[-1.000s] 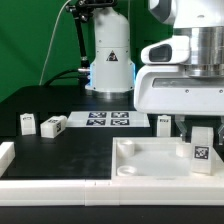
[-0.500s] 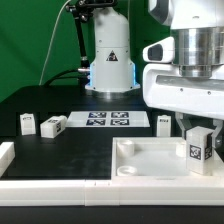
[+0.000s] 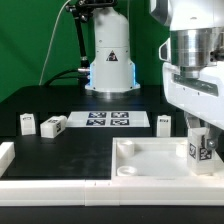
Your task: Assemble one leg
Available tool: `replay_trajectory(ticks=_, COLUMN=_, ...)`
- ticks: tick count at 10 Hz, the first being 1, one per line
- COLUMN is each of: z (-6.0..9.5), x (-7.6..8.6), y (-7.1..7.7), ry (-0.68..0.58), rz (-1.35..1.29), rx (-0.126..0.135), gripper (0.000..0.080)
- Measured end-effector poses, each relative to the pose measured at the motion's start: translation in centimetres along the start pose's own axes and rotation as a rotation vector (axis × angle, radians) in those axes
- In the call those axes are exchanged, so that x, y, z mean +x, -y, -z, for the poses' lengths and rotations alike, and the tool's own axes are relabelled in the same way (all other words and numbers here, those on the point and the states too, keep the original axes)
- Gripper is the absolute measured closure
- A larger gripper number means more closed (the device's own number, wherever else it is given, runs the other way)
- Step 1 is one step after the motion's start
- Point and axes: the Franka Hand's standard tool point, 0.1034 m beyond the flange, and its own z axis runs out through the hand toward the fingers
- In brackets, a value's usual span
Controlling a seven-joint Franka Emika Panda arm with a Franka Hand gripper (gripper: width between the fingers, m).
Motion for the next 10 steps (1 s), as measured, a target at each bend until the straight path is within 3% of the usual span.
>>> replay_trajectory(ticks=1, z=-0.03, x=-0.04, y=-0.01, ry=0.000, rz=0.034, rx=0.000, gripper=0.0498)
replay_trajectory(ticks=2, z=-0.05, x=-0.05, y=-0.02, ry=0.000, rz=0.042, rx=-0.001, gripper=0.0310)
replay_trajectory(ticks=3, z=-0.05, x=0.07, y=-0.04, ry=0.000, rz=0.146, rx=-0.003, gripper=0.0310)
replay_trajectory(ticks=4, z=-0.03, x=0.06, y=-0.09, ry=0.001, rz=0.273, rx=-0.011, gripper=0.0187)
replay_trajectory(ticks=5, z=-0.02, x=0.02, y=-0.04, ry=0.000, rz=0.395, rx=-0.015, gripper=0.0156)
replay_trajectory(ticks=10, z=0.13, x=0.45, y=0.13, ry=0.003, rz=0.920, rx=-0.020, gripper=0.0150)
